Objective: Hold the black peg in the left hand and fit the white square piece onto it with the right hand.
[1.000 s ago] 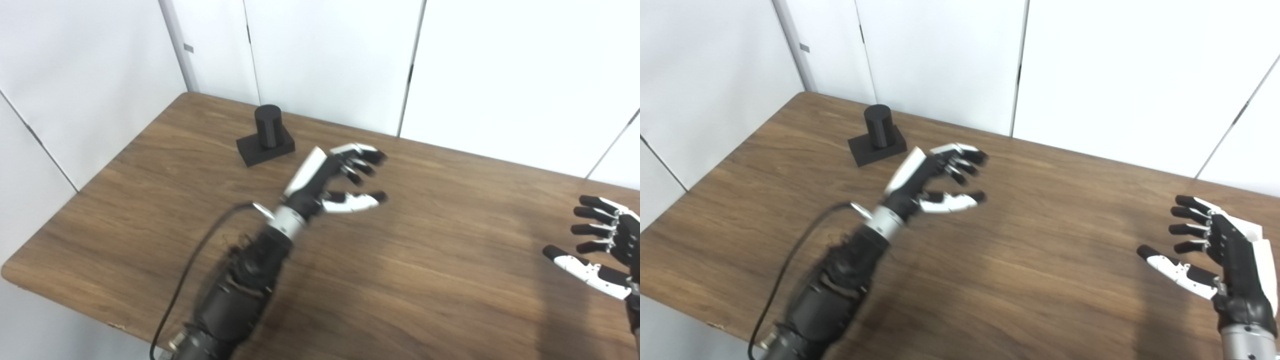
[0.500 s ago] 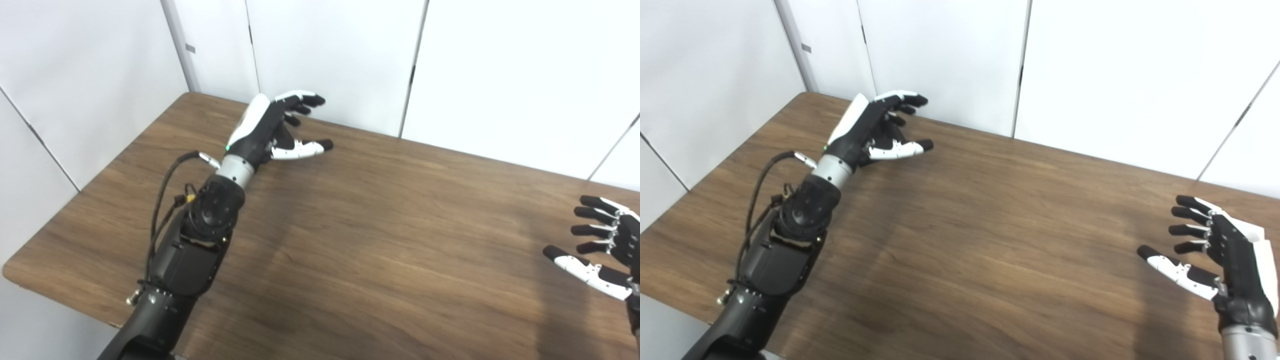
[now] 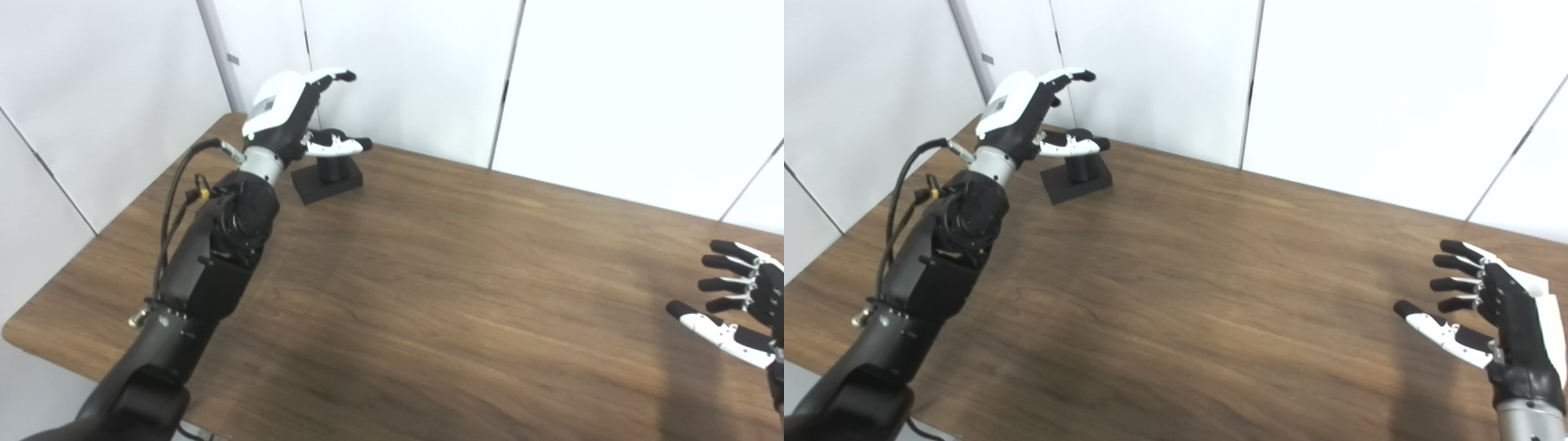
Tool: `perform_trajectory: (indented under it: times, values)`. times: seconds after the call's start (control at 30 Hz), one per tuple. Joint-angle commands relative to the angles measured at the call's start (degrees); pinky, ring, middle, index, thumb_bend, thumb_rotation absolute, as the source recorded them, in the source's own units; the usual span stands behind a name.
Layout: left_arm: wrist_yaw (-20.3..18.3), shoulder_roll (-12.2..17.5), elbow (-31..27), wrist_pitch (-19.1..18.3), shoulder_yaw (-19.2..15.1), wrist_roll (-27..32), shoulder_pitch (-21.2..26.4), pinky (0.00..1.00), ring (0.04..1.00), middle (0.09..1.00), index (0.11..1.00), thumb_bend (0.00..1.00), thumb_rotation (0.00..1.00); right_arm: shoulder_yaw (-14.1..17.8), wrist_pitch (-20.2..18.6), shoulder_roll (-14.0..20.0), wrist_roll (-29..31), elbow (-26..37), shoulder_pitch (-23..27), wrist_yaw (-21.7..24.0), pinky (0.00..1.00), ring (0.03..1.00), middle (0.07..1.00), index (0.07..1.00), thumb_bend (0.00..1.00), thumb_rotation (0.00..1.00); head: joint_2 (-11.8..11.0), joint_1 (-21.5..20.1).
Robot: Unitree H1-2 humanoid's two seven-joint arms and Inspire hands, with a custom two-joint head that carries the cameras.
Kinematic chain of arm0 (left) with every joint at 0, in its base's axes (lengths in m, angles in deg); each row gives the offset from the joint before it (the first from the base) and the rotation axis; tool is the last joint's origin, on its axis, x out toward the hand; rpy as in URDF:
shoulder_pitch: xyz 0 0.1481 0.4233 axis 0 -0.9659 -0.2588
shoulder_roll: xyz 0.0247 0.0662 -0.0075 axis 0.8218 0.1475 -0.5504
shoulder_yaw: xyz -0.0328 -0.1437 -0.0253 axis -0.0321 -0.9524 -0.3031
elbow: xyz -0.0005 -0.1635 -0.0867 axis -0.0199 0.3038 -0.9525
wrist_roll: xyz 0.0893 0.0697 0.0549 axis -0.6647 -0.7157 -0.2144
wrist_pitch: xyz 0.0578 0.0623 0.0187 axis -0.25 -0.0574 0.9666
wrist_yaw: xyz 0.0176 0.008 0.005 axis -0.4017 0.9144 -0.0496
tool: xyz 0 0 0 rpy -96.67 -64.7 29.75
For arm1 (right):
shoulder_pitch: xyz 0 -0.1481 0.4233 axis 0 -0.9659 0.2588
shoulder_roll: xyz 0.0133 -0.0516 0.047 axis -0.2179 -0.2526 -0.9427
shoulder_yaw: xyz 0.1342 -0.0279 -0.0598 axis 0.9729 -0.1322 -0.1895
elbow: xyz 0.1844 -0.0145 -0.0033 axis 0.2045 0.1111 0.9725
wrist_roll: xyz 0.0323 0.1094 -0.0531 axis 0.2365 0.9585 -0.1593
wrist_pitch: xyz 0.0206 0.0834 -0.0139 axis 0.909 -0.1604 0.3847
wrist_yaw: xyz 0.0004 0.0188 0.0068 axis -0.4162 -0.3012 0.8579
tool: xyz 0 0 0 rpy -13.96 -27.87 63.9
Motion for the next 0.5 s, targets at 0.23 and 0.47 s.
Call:
perform_trajectory:
  times: [0.23,0.47]
  values:
    - [2.1,3.6,4.0,1.0,-0.7,-1.9,4.4,0.78,0.926,0.935,0.869,0.91,0.32,0.8,3.0,0.1,1.1,2.3,1.2,-0.7,0.48,0.616,0.722,0.74,0.54,0.0,0.2,-0.1]
    - [1.4,5.1,7.1,-1.9,1.0,-5.9,5.6,0.77,0.94,0.957,0.878,0.94,0.41,0.8,1.7,-0.1,0.5,2.8,1.3,-0.9,0.48,0.608,0.715,0.739,0.56,0.0,0.2,-0.2]
